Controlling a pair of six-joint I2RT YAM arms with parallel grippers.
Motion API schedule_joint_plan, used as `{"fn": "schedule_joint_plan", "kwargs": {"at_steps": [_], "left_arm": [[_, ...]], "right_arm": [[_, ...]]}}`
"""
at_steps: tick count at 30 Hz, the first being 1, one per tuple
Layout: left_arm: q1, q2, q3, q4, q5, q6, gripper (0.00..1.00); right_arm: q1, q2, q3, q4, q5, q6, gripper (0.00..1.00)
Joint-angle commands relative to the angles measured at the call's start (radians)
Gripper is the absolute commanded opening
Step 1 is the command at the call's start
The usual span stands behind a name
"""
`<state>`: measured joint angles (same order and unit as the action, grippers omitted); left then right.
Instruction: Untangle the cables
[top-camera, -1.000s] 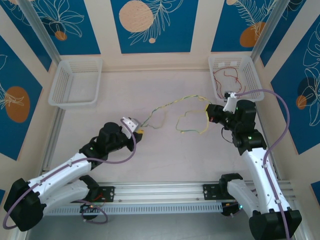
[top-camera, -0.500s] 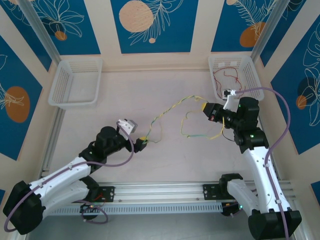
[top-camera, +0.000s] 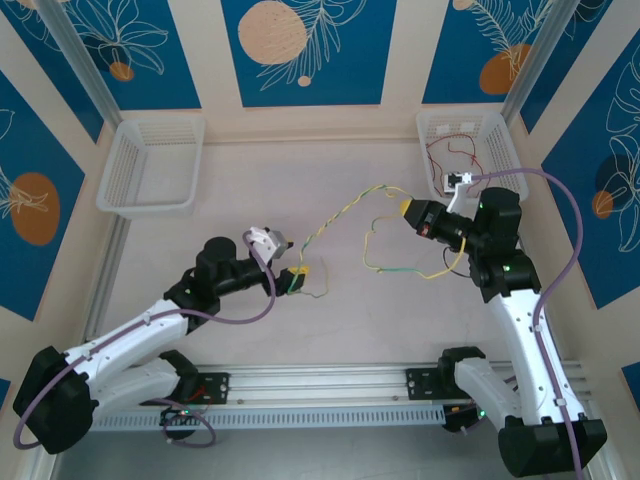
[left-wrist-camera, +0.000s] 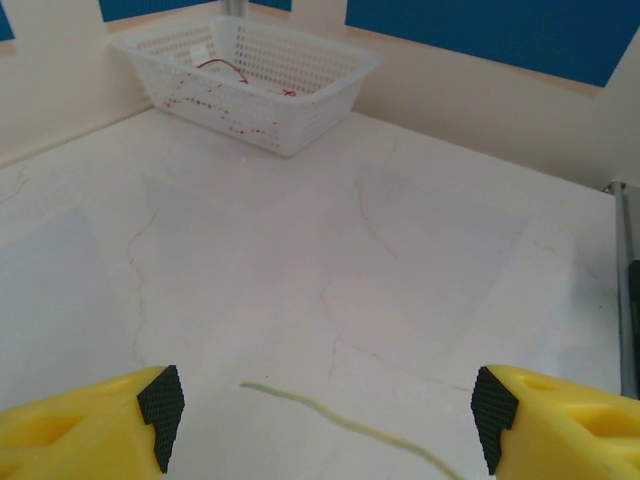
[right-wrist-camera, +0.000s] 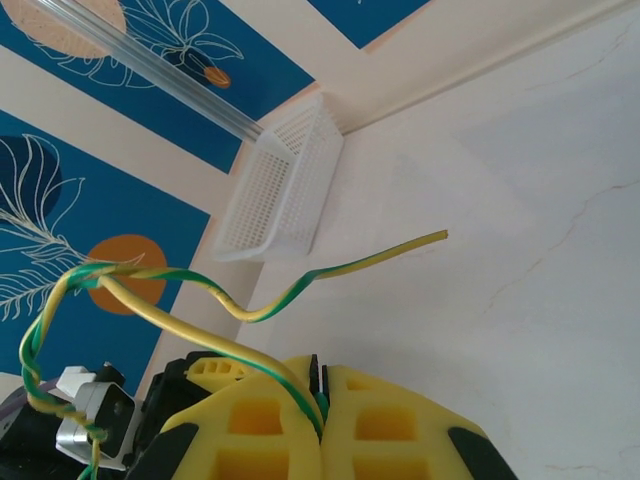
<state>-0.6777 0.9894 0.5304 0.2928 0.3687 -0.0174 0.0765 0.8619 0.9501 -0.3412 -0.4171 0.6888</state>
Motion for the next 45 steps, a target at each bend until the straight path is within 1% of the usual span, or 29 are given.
{"fn": "schedule_joint_plan", "kwargs": {"at_steps": [1, 3, 7, 9, 11, 15, 18, 22, 23, 25, 29, 31, 34, 36, 39, 42, 43, 45], "left_arm": [[-0.015, -0.020, 0.018, 0.010, 0.053, 0.001, 0.78], [-0.017, -0.027, 0.021, -0.023, 0.028, 0.010, 0.78], [-0.017, -0.061, 0.017, -0.066, -0.051, 0.030, 0.78], [-0.016, -0.093, 0.011, -0.069, -0.140, 0.034, 0.78], [-0.015, -0.117, 0.016, -0.088, -0.201, 0.049, 0.78], [-0.013, -0.122, 0.073, -0.173, -0.276, 0.068, 0.79], [-0.012, -0.115, 0.108, -0.219, -0.304, 0.066, 0.79], [-0.005, -0.108, 0.131, -0.230, -0.324, 0.054, 0.80], [-0.005, -0.097, 0.143, -0.242, -0.326, 0.053, 0.80], [-0.003, -0.070, 0.182, -0.271, -0.307, 0.052, 0.81], [-0.002, -0.030, 0.269, -0.301, -0.231, 0.033, 0.85], [0.006, -0.002, 0.326, -0.328, -0.192, 0.020, 0.86], [0.022, 0.067, 0.419, -0.404, -0.097, 0.016, 0.85], [0.026, 0.131, 0.484, -0.476, -0.049, 0.016, 0.84], [0.039, 0.200, 0.543, -0.552, -0.020, -0.010, 0.78], [0.077, 0.222, 0.544, -0.553, 0.048, -0.068, 0.77], [0.094, 0.240, 0.558, -0.576, 0.080, -0.086, 0.77], [0.113, 0.280, 0.601, -0.641, 0.100, -0.098, 0.77]], "right_arm": [[0.014, 0.015, 0.042, 0.020, -0.050, 0.001, 0.00], [0.052, 0.016, 0.030, 0.071, -0.096, -0.057, 0.00], [0.192, 0.026, 0.043, 0.041, -0.037, -0.227, 0.00], [0.270, 0.045, 0.049, 0.013, -0.012, -0.323, 0.00], [0.345, 0.058, 0.041, 0.005, 0.026, -0.407, 0.00], [0.478, 0.070, -0.002, 0.023, 0.194, -0.565, 0.00], [0.514, 0.092, -0.035, 0.058, 0.275, -0.644, 0.00], [0.556, 0.149, -0.030, 0.043, 0.485, -0.690, 0.00], [0.567, 0.154, -0.038, 0.053, 0.519, -0.696, 0.00], [0.590, 0.154, -0.056, 0.078, 0.533, -0.724, 0.00], [0.648, 0.170, -0.070, 0.125, 0.719, -0.774, 0.00], [0.692, 0.174, -0.089, 0.172, 0.816, -0.833, 0.00], [0.752, 0.170, -0.142, 0.275, 0.876, -0.914, 0.00], [0.805, 0.178, -0.175, 0.348, 0.947, -0.969, 0.00], [0.856, 0.174, -0.227, 0.457, 0.990, -1.040, 0.00], [0.886, 0.170, -0.253, 0.507, 1.022, -1.091, 0.00], [0.898, 0.170, -0.258, 0.523, 1.031, -1.111, 0.00], [0.934, 0.170, -0.284, 0.589, 1.074, -1.172, 0.00]]}}
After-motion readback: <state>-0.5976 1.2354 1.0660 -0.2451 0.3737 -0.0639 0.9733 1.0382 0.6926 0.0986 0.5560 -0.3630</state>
